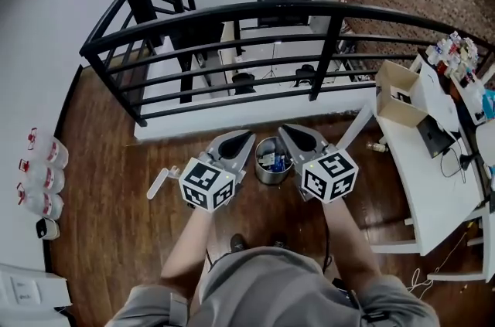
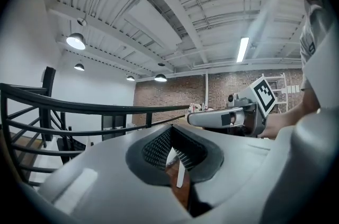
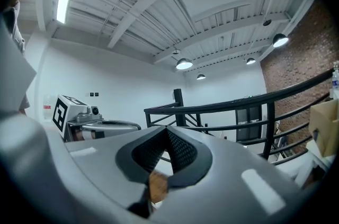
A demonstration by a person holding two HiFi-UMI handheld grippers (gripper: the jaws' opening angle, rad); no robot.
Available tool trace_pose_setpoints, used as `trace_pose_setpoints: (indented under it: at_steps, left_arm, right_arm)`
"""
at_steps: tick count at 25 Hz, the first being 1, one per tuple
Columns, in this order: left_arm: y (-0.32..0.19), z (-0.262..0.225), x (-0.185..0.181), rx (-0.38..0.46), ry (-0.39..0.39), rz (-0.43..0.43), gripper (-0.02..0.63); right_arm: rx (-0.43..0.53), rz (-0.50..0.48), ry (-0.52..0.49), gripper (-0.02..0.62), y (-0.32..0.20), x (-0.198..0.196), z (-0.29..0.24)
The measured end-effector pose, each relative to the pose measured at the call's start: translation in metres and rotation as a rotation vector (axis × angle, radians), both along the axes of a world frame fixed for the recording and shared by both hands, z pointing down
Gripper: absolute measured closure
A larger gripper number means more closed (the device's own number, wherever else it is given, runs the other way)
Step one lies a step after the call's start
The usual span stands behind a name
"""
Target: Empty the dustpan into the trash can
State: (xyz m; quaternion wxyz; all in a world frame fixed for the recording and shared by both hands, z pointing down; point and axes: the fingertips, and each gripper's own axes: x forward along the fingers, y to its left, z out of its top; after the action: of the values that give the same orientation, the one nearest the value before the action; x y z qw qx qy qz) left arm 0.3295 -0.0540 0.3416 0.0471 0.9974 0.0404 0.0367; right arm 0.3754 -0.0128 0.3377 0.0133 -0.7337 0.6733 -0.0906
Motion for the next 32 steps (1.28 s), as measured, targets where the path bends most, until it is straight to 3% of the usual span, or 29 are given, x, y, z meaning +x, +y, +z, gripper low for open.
trace_pose_setpoints:
  at_steps: [32]
  left_arm:
    - [-0.011,0.001,0.010,-0.001,-0.005,0.008,0.600]
  right_arm:
    - [0.029,-0.005,0.044,0.597,-0.007,0.003,-0.024]
